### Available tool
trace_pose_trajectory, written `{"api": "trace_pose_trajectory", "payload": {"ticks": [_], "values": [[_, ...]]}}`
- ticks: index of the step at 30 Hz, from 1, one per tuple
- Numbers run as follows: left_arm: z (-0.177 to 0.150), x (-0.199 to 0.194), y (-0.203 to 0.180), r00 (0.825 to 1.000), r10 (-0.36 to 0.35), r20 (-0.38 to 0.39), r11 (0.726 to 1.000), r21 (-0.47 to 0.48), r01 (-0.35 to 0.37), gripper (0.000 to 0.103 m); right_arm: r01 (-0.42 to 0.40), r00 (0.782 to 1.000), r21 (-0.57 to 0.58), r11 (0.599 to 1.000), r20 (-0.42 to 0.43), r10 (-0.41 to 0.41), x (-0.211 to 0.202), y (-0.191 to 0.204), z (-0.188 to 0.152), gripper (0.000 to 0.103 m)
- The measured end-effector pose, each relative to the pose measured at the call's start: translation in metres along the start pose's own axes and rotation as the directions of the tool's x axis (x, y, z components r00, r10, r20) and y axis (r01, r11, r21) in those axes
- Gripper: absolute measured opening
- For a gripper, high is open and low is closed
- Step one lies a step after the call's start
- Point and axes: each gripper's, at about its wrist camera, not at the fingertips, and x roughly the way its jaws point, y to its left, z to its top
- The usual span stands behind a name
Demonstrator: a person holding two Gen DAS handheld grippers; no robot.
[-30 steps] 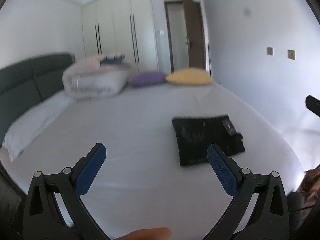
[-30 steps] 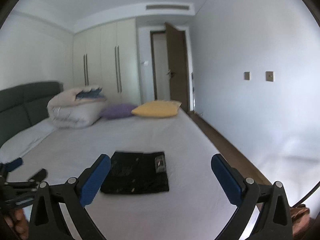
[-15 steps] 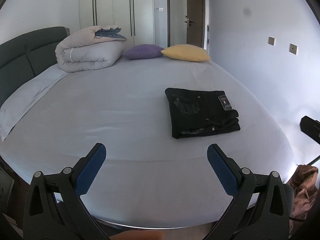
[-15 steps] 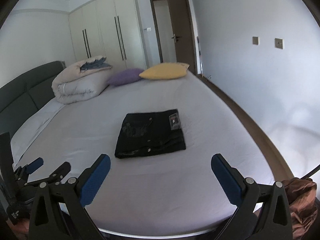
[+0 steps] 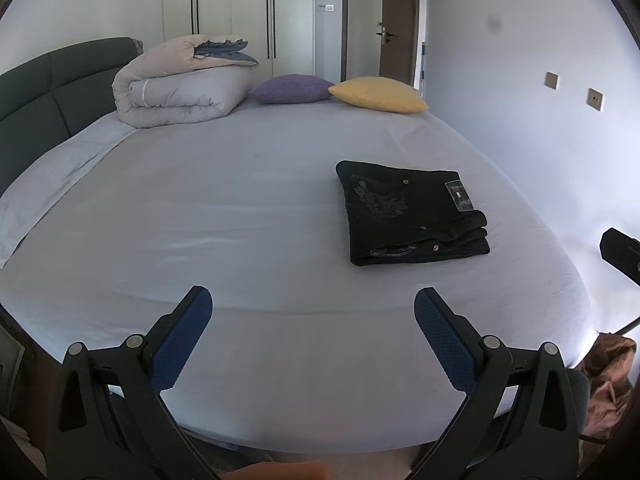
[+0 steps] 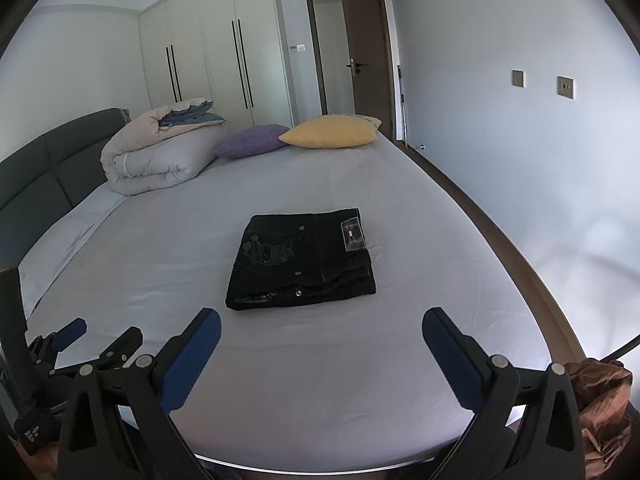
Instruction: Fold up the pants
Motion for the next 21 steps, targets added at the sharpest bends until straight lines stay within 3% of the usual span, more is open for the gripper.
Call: {"api": "trace_pose_trajectory", "payload": {"ticks": [21], "values": [[-0.004,0.005,0.000,1.000,0.004,-0.003,1.000,0.001,-0.004,0.103,-0.009,0.999,-0.003,1.000,-0.047,0.008,0.013,0.001,-0.006,0.103]]}}
